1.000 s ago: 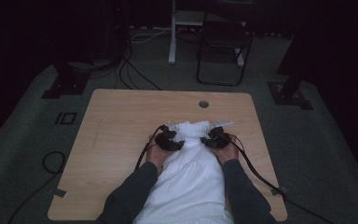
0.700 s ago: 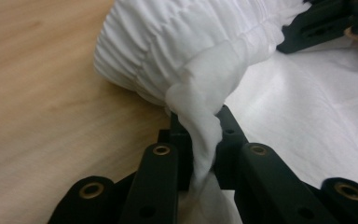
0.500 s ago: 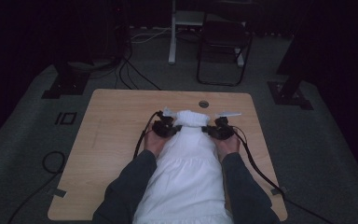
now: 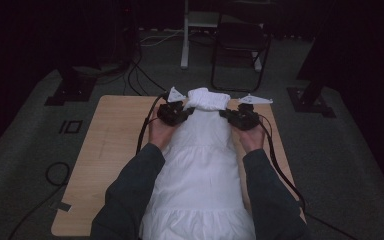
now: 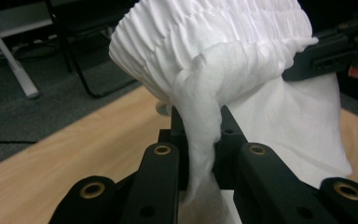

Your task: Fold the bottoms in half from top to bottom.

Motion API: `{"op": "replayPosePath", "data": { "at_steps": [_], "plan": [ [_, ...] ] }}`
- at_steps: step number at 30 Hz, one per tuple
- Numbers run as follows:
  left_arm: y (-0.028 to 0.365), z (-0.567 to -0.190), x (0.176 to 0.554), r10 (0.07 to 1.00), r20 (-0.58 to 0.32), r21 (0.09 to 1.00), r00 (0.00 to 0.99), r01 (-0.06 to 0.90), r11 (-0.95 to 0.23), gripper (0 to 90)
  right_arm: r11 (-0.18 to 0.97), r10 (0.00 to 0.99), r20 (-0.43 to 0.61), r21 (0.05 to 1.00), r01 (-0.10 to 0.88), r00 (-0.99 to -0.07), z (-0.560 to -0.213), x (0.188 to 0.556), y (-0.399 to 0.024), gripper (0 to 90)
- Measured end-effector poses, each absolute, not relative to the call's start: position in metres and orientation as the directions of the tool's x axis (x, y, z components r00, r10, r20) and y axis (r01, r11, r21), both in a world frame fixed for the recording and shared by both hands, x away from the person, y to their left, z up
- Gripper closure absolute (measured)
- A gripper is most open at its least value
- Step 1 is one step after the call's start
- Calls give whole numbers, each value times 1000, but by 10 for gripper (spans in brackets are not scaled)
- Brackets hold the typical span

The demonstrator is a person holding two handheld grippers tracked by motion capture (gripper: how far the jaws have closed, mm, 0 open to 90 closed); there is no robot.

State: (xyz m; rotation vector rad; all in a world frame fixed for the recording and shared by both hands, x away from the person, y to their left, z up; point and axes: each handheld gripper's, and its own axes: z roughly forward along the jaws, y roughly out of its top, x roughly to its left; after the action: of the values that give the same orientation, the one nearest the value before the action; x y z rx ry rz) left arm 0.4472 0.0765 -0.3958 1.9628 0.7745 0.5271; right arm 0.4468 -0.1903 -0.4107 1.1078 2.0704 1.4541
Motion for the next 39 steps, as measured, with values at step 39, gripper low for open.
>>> {"op": "replayPosePath", "data": {
  "at_steps": [39],
  "plan": [
    [73,-545,361,606,95,633,790,421,-649,780,458,726,64,698,551,-684,-553,391,-171,828]
  ]
}}
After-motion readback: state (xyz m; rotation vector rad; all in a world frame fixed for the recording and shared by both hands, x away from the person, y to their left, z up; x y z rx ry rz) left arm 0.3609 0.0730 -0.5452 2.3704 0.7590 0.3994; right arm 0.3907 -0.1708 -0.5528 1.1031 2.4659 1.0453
